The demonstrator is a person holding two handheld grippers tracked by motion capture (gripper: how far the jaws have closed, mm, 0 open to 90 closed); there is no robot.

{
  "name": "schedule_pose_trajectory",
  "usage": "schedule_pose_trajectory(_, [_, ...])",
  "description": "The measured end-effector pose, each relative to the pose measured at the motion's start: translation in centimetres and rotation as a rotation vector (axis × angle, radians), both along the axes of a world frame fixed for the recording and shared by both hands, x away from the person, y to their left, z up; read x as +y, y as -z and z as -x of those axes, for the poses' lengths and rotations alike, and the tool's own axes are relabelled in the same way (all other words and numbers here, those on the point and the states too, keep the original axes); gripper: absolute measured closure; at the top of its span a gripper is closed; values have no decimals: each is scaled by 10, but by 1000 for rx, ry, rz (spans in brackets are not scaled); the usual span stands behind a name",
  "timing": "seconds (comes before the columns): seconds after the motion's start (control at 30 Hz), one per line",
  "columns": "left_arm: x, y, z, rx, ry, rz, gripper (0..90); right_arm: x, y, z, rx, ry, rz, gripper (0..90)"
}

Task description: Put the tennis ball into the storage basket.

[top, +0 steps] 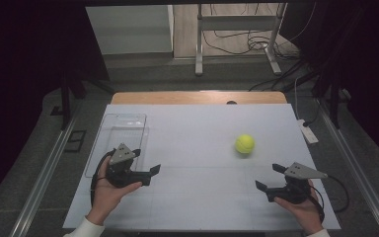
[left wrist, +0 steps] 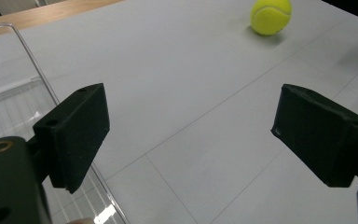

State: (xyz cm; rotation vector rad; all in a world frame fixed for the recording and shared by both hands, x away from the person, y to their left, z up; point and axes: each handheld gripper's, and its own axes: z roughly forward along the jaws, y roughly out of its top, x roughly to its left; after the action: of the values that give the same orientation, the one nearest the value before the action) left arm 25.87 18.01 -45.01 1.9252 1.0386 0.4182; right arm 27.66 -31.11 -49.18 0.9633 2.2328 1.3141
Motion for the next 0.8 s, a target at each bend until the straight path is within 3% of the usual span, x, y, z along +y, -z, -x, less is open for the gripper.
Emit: schedule_pose_trajectory(0.8, [-8, -7, -6, -13, 17, 10, 120, 0, 1, 0, 1, 0, 5, 94])
